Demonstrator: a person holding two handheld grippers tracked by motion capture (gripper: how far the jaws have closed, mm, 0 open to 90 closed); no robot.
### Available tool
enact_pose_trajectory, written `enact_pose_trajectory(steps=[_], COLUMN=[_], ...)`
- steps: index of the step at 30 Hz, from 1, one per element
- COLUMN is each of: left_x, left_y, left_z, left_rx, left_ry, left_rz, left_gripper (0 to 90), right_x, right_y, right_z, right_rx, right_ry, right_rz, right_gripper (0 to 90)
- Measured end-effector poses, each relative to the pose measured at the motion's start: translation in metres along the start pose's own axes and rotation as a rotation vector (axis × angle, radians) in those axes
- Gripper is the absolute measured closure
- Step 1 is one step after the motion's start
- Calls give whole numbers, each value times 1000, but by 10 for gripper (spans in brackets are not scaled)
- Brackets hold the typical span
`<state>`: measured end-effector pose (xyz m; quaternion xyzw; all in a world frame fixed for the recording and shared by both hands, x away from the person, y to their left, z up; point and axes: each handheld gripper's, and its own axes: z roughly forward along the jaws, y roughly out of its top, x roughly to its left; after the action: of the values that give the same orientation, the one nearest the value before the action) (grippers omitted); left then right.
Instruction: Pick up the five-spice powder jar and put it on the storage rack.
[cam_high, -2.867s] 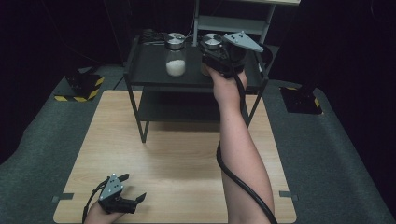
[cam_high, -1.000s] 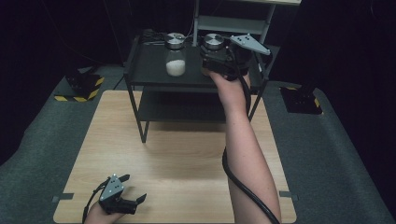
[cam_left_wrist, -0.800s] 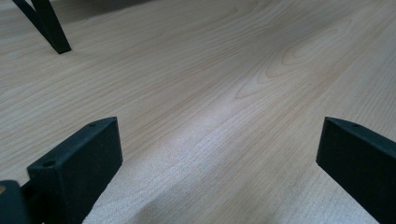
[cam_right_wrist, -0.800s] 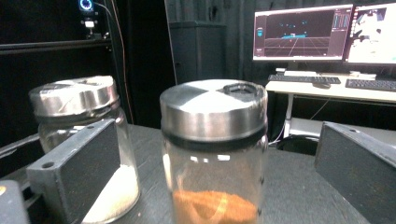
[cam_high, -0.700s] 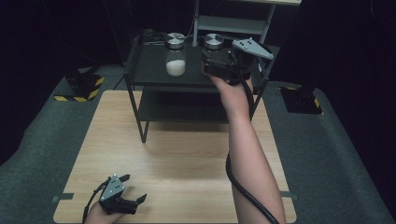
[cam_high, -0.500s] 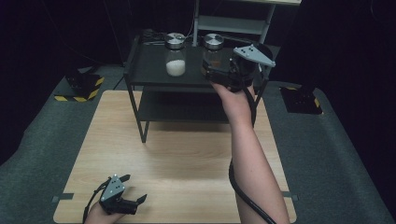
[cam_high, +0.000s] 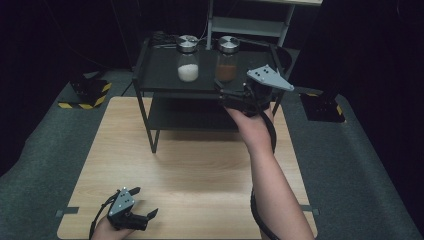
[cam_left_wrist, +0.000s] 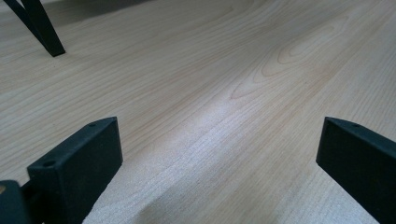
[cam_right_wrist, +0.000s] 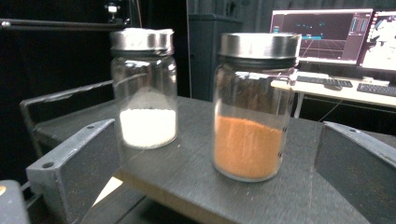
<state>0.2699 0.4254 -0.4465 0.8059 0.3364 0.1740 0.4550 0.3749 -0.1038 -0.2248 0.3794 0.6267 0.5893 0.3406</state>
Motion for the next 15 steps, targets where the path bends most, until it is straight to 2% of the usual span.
enact_pose_trajectory(steps=[8, 15], left_x=[0, -1], left_y=[0, 0], left_z=[0, 0], left_rx=[-3, 0], left_ry=[2, 6], left_rz=[0, 3], left_gripper=[5, 5], right_x=[5, 6], right_y=[-14, -33], right_z=[-14, -27], right_rx=[9, 39], right_ry=[12, 24], right_rz=[-28, -50], right_gripper=[0, 0])
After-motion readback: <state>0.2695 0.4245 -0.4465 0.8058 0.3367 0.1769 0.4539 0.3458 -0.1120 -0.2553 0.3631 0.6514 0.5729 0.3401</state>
